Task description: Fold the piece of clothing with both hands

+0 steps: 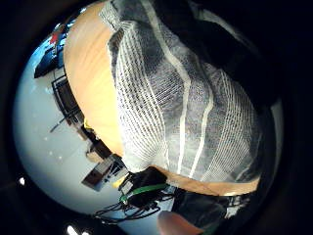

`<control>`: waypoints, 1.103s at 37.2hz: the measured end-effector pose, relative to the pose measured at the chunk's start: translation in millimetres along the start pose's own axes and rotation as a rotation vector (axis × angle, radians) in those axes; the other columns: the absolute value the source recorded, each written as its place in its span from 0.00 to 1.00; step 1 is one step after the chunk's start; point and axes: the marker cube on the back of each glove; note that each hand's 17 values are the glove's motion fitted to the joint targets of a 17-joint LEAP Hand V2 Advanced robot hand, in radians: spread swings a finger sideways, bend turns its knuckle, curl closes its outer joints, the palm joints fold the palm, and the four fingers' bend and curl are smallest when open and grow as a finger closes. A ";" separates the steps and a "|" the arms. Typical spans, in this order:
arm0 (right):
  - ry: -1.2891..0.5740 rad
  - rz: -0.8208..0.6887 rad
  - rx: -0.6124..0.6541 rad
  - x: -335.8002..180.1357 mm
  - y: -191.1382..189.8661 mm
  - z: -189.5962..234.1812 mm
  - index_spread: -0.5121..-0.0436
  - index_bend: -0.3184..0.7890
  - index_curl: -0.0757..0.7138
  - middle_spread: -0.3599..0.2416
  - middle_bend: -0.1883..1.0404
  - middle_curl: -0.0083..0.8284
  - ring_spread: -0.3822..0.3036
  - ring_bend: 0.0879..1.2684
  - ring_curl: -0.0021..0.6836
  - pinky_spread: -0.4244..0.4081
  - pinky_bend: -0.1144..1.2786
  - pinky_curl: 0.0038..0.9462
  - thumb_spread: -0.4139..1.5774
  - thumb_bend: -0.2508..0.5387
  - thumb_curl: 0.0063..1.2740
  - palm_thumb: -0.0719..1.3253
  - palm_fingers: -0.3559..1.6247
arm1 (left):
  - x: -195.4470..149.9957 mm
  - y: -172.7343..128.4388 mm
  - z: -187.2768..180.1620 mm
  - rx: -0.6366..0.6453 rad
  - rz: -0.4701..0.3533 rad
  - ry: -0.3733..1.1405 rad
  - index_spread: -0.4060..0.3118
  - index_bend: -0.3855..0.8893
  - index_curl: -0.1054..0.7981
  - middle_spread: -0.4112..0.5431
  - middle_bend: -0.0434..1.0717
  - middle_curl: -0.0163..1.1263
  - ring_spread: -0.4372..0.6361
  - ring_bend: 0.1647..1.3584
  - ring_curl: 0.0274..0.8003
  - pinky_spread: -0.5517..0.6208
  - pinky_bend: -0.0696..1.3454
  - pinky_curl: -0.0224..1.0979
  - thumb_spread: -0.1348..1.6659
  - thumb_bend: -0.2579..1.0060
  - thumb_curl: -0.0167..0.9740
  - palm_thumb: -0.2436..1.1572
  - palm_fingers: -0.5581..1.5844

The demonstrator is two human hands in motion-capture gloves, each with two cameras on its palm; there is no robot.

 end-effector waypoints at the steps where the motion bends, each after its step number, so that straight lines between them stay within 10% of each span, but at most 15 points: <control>1: -0.009 -0.040 -0.005 -3.2 2.7 -0.7 0.31 0.34 0.26 0.64 0.34 0.45 0.57 0.47 0.58 0.55 0.65 0.41 0.80 0.39 0.20 0.53 0.45 | -0.1 -0.1 0.0 -0.002 -0.004 0.000 0.40 0.38 0.34 0.70 0.20 0.23 0.82 0.39 0.43 0.80 0.66 0.39 0.61 0.19 0.25 0.20 0.25; 7: -0.068 -0.171 -0.041 -16.1 15.6 -1.1 0.39 0.35 0.26 0.53 0.36 0.48 0.37 0.61 0.64 0.33 0.67 0.41 0.78 0.43 0.22 0.62 0.64 | 0.1 -2.8 -1.6 0.031 0.006 0.000 0.40 0.38 0.33 0.70 0.20 0.24 0.82 0.39 0.42 0.80 0.66 0.38 0.61 0.19 0.26 0.21 0.25; 17: -0.128 -0.111 -0.045 -19.4 11.1 -9.8 0.50 0.41 0.34 0.41 0.43 0.56 0.27 0.61 0.71 0.22 0.63 0.45 0.74 0.48 0.26 0.76 0.78 | -3.0 2.4 -1.9 -0.011 -0.060 -0.012 0.40 0.40 0.34 0.70 0.20 0.24 0.82 0.40 0.41 0.79 0.67 0.37 0.60 0.19 0.27 0.22 0.27; 41: 0.091 -0.348 0.007 -113.9 42.4 -155.1 0.56 0.36 0.40 0.36 0.47 0.62 0.24 0.61 0.73 0.19 0.63 0.47 0.69 0.36 0.31 0.83 0.79 | -23.1 9.9 -51.6 0.027 0.000 0.092 0.43 0.39 0.37 0.67 0.23 0.27 0.76 0.41 0.37 0.75 0.64 0.34 0.61 0.19 0.29 0.27 0.33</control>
